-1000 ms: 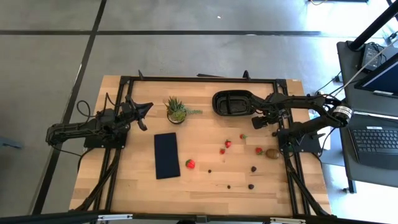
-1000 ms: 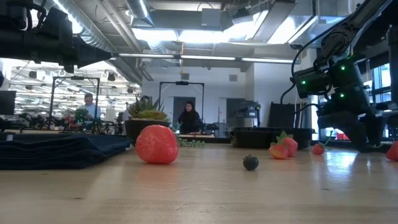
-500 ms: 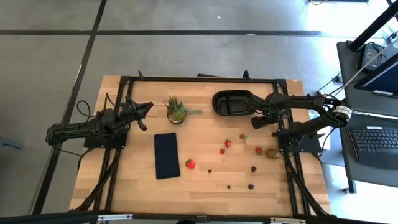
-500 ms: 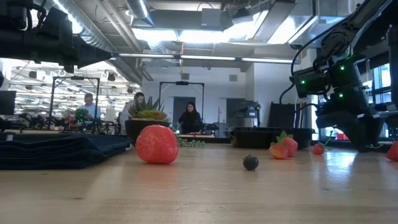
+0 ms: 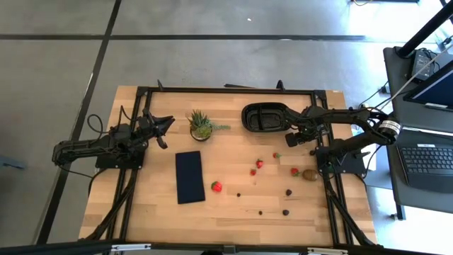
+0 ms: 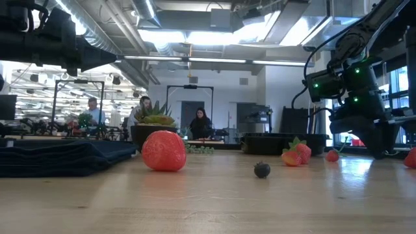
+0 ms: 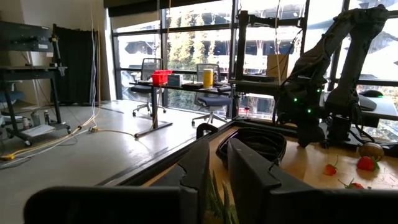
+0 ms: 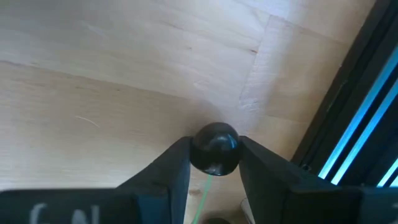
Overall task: Pick and placing Produce into tupperware
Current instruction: Put the top black cherry into the black container
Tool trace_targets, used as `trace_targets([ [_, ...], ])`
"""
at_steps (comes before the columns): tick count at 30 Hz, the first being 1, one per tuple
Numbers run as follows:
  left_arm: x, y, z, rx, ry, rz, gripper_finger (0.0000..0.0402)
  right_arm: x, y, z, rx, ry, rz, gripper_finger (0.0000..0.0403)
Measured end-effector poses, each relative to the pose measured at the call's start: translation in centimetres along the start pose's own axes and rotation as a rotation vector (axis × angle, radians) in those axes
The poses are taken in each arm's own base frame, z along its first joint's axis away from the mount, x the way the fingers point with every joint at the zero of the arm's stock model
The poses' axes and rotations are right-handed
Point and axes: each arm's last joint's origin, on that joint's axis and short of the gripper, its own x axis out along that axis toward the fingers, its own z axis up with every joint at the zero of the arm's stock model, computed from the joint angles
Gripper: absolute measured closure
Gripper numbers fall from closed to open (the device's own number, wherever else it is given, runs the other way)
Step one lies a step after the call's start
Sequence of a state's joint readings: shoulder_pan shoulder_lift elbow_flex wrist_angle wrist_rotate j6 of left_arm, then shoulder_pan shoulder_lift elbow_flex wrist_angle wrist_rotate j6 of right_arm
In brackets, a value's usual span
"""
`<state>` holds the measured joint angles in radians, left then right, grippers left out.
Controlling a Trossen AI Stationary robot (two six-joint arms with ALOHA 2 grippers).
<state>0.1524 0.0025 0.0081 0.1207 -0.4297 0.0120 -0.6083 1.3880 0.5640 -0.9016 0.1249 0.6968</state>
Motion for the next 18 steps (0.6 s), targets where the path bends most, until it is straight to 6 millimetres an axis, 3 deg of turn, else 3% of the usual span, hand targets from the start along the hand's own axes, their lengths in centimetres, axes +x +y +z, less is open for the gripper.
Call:
trace_targets([
  [18, 0.0, 0.0, 0.0, 0.0, 0.0, 0.0, 0.0377, -0.87, 0.15, 0.4, -0.022, -0.035, 0.018, 0.0272],
])
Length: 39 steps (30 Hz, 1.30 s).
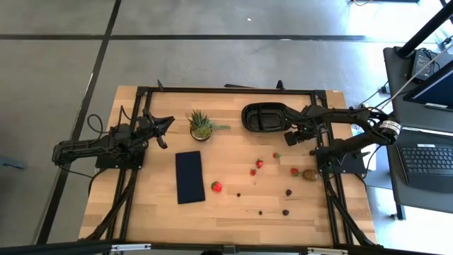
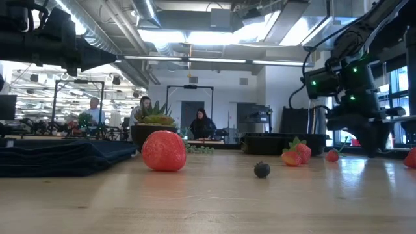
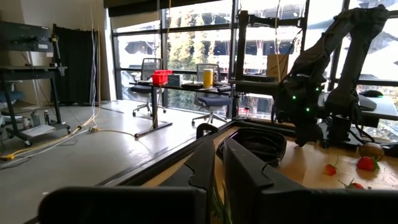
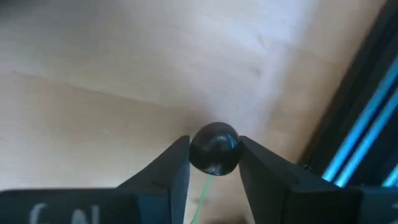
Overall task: Pick and placing Produce into tupperware
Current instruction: Put the top black cherry into the black container
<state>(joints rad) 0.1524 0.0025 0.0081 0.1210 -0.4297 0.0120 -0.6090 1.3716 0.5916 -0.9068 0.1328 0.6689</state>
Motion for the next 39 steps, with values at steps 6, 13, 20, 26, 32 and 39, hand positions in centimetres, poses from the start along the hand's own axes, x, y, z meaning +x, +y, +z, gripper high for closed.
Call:
trace_targets([
  [6, 0.0, 0.0, 0.0, 0.0, 0.0, 0.0, 0.0389, -1.1, 0.3, 0.6, -0.015, -0.025, 0.021, 0.0272],
  [13, 0.0, 0.0, 0.0, 0.0, 0.0, 0.0, 0.04, -3.8, 0.6, 1.6, -0.016, -0.032, 0.026, 0.0272],
  [20, 0.0, 0.0, 0.0, 0.0, 0.0, 0.0, 0.0391, -7.3, 1.4, 3.3, -0.035, -0.135, 0.102, 0.0272],
  [26, 0.0, 0.0, 0.0, 0.0, 0.0, 0.0, 0.0376, -9.2, 3.0, 5.4, -0.068, -0.354, 0.25, 0.0272],
  [32, 0.0, 0.0, 0.0, 0.0, 0.0, 0.0, 0.0364, -8.6, 4.1, 6.6, -0.097, -0.421, 0.286, 0.0272],
  [39, 0.0, 0.0, 0.0, 0.0, 0.0, 0.0, 0.0353, -5.7, 5.7, 7.9, -0.164, -0.358, 0.23, 0.0272],
])
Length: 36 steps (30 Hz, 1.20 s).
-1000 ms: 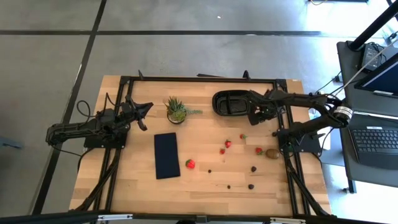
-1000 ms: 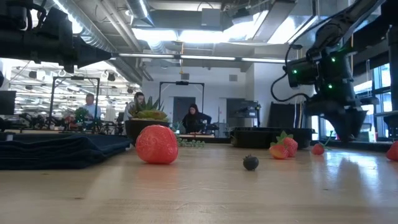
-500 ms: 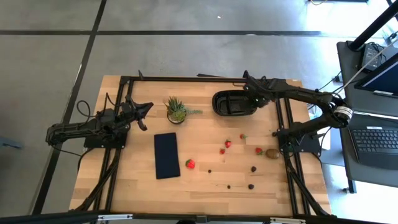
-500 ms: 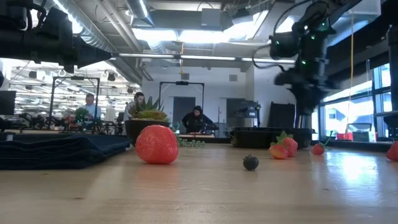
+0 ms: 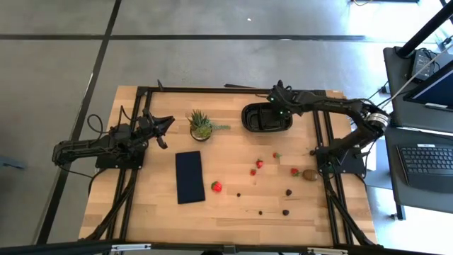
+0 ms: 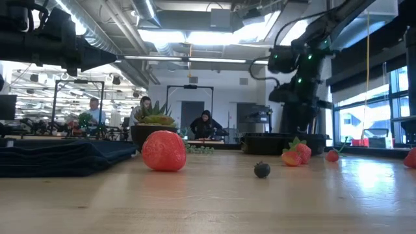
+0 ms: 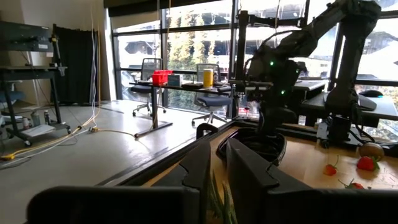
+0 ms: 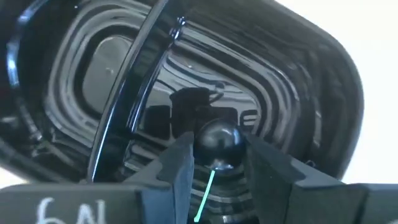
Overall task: Pick and placing Produce into tupperware
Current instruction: Put the top black cherry into the black container, then put the black cherry into the black container
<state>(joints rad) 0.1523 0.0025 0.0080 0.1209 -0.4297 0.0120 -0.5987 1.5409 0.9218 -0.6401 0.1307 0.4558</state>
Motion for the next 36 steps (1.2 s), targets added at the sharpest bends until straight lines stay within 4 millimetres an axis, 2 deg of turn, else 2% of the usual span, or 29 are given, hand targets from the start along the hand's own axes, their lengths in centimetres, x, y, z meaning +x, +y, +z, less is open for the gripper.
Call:
trace_targets([
  [8, 0.0, 0.0, 0.0, 0.0, 0.0, 0.0, 0.0345, 2.9, 0.5, 0.2, -0.051, 0.042, -0.019, 0.0272],
  [15, 0.0, 0.0, 0.0, 0.0, 0.0, 0.001, 0.0338, 3.1, 0.5, 0.2, -0.048, 0.044, -0.021, 0.0259],
  [25, 0.0, 0.0, 0.0, 0.0, 0.0, 0.0, 0.0329, 3.0, 0.5, 0.2, -0.027, 0.047, -0.022, 0.0189],
  [29, 0.0, 0.0, 0.0, 0.0, 0.0, 0.001, 0.033, 1.7, 0.7, 1.0, -0.035, 0.091, -0.043, 0.0172],
  [34, 0.0, 0.0, 0.0, 0.0, 0.0, 0.0, 0.0341, -1.4, 1.0, 2.4, -0.039, 0.169, -0.08, 0.0168],
  [36, 0.0, 0.0, 0.0, 0.0, 0.0, 0.0, 0.0346, -2.5, 1.1, 2.4, -0.034, 0.222, -0.107, 0.0168],
])
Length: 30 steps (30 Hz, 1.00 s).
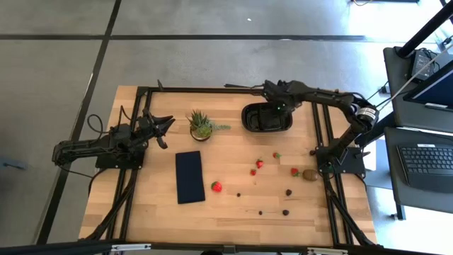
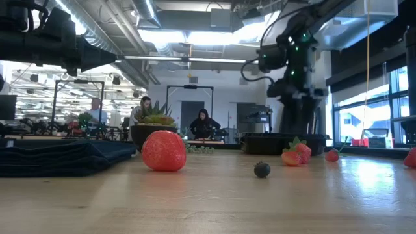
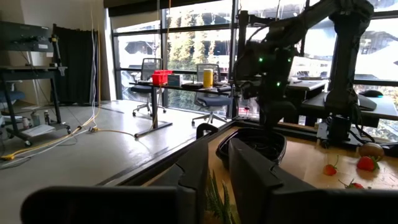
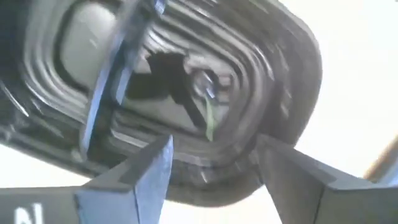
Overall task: Pick and placing Produce into tupperware
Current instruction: Put the black cherry into the black container
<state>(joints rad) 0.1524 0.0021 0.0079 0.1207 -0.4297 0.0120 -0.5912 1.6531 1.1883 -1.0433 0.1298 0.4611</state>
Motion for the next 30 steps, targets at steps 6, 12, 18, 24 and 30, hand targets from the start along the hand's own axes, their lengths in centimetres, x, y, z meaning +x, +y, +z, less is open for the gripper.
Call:
trace_targets([
  [6, 0.0, 0.0, 0.0, 0.0, 0.0, 0.0, 0.036, -1.1, 0.5, -2.2, -0.179, 0.173, -0.08, 0.0168],
  [12, 0.0, 0.0, 0.0, 0.0, 0.0, 0.0, 0.0372, -1.2, 1.6, -5.3, -0.429, 0.348, -0.148, 0.0168],
  [18, 0.0, 0.0, 0.0, 0.0, 0.0, 0.0, 0.0382, 0.0, 2.8, -8.0, -0.581, 0.423, -0.19, 0.0168],
  [24, 0.0, 0.0, 0.0, 0.0, 0.0, 0.0, 0.0392, 1.7, 3.5, -10.9, -0.82, 0.494, -0.206, 0.0168],
  [30, 0.0, 0.0, 0.0, 0.0, 0.0, 0.0, 0.0399, 2.8, 3.7, -12.5, -0.836, 0.538, -0.182, 0.0168],
])
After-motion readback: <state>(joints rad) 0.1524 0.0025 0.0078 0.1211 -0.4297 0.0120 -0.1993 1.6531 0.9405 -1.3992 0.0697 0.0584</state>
